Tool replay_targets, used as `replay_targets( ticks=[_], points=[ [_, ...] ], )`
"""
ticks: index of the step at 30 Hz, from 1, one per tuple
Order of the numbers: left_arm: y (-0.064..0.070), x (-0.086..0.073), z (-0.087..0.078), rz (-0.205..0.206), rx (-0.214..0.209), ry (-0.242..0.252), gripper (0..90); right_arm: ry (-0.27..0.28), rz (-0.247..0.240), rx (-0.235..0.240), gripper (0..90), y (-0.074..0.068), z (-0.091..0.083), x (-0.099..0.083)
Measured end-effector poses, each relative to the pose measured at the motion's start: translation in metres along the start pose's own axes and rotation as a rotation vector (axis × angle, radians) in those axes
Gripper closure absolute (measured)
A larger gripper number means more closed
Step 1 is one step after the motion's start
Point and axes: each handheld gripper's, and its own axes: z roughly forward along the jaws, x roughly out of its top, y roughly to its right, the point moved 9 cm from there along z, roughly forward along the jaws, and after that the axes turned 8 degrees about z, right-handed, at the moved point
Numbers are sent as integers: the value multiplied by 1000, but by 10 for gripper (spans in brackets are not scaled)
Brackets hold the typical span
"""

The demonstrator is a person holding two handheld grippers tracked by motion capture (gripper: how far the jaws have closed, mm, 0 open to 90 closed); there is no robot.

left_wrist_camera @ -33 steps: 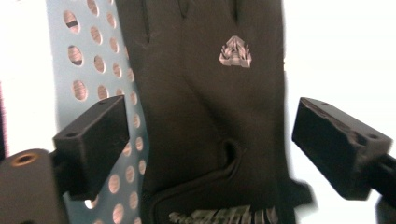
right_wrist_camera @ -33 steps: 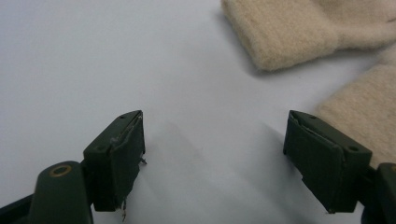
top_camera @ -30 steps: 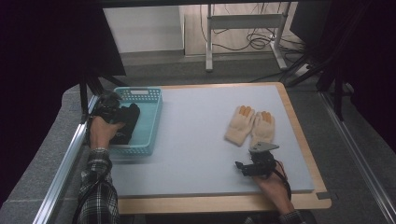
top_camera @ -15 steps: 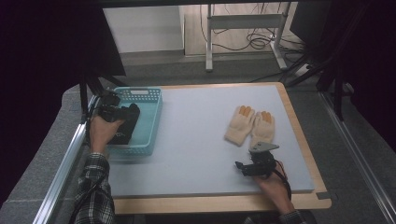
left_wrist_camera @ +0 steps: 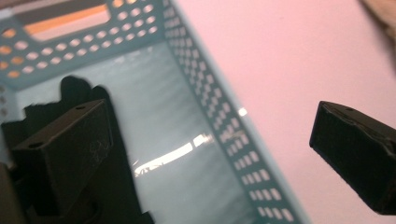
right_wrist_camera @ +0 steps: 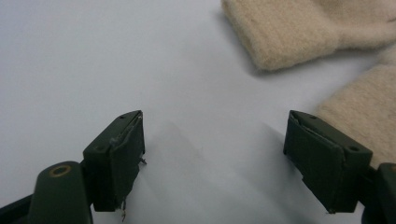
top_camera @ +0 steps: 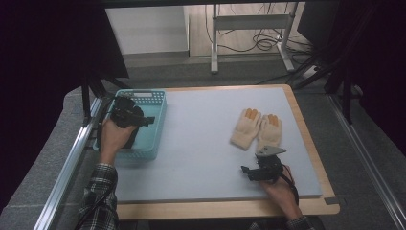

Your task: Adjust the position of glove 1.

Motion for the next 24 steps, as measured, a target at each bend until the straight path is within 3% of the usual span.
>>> replay_targets(
  ticks=[2,3,6,10,14,17,19,22,24],
  points=[
    [3,1,0,1,-10,11,0,0,0,0,200,0,0,0],
    [13,5,0,20,-32,32,0,0,0,0,199,0,0,0],
    [20,7,0,34,-32,42,0,-1,0,0,199,0,0,0],
    [46,11,1,88,-67,63,0,-1,0,0,199,0,0,0],
    [61,13,1,107,-94,84,0,-2,0,0,199,0,0,0],
    [78,13,2,149,-102,81,0,-2,0,0,199,0,0,0],
    [86,12,4,182,-80,66,0,-2,0,0,199,0,0,0],
    [103,13,7,196,-126,85,0,-2,0,0,199,0,0,0],
    [112,12,9,228,-123,80,0,-3,1,1,199,0,0,0]
  ],
)
